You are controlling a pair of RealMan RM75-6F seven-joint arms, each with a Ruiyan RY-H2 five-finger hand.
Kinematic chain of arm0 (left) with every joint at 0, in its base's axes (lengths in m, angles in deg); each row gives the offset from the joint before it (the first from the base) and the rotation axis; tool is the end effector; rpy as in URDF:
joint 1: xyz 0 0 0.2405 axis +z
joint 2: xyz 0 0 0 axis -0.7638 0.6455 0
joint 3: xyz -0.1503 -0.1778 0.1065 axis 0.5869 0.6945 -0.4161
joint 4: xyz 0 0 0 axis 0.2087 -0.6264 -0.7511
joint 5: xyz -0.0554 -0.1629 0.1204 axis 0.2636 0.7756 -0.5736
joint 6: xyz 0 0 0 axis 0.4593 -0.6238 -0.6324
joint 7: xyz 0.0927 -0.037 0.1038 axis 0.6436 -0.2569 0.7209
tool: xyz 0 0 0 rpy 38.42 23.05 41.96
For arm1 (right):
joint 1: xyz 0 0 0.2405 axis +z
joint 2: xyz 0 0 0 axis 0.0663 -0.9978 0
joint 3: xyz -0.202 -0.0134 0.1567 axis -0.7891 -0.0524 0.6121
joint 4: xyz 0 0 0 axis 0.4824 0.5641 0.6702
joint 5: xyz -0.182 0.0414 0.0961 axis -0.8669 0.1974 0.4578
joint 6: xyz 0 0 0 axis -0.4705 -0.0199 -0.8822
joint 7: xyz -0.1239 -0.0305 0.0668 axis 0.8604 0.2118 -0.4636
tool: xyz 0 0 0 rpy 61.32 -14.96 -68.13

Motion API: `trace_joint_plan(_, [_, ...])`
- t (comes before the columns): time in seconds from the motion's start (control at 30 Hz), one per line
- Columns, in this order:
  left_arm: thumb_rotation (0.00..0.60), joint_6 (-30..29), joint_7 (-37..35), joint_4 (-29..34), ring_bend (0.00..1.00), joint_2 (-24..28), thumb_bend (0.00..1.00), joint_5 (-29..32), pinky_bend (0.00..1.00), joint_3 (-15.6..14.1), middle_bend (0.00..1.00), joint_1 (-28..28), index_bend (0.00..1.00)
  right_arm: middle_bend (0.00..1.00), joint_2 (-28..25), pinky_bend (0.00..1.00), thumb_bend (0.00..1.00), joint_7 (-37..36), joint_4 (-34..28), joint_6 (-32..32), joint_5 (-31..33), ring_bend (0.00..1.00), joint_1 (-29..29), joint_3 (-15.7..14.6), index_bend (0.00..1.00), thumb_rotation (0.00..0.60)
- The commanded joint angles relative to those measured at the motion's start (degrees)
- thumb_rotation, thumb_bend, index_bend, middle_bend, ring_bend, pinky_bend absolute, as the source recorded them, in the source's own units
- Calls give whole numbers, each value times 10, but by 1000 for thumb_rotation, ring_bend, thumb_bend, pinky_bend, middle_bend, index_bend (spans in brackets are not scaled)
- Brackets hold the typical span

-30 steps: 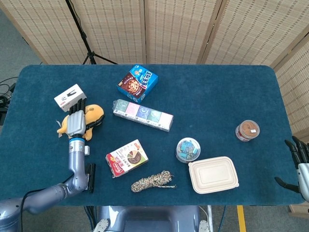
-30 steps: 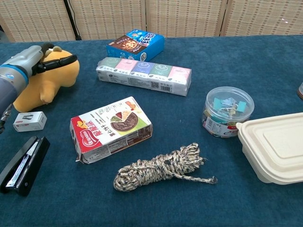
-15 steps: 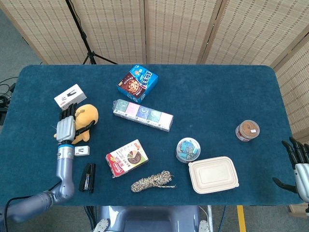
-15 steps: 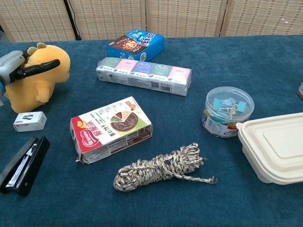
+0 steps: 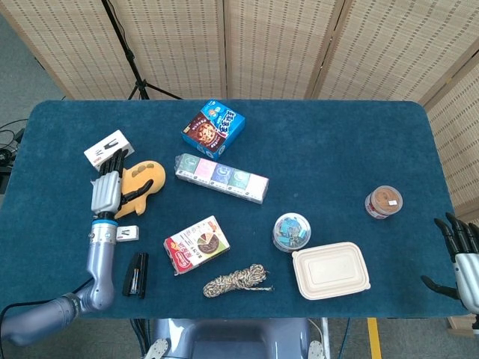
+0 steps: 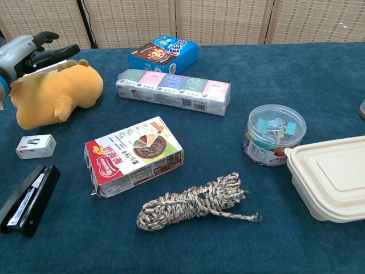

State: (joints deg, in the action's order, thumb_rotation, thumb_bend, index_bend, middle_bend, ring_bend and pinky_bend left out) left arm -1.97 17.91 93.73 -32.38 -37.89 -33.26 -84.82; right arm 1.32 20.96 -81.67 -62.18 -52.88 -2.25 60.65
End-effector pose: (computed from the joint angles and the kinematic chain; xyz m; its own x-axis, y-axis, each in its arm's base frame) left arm -0.2066 0.3731 0.0109 0.0266 0.0223 0.9994 0.9962 0.0828 -0.0284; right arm -0.3057 -0.1620 0.2058 0.4348 -0.0136 0.9004 -0.9001 0.0238 0.4350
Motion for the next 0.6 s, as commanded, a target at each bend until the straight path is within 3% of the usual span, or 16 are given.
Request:
trace_joint_plan(0.03, [98, 3, 31, 16, 0, -1, 0, 13, 0, 21, 0, -25, 0, 0, 0, 0, 0, -1, 0, 2, 2, 0, 1, 0, 0, 600])
trace_joint_plan(0.23, [101, 22, 75, -18, 0, -33, 0, 47, 0, 48, 0, -78, 0, 0, -1, 0, 0, -5, 1, 7, 5, 0, 2, 0, 0, 600])
trace_joint_plan(0.47, [100, 80, 63, -166, 0, -98, 0, 76, 0, 64, 0, -137, 0, 0, -4, 0, 0, -16, 6, 13, 16, 0, 4, 3, 0, 600])
trace_joint_plan(0.6, [99, 94, 40, -215, 0, -121, 0, 67, 0, 58, 0, -147, 0, 0, -4, 0, 0, -20, 10, 21, 23, 0, 7, 4, 0, 600])
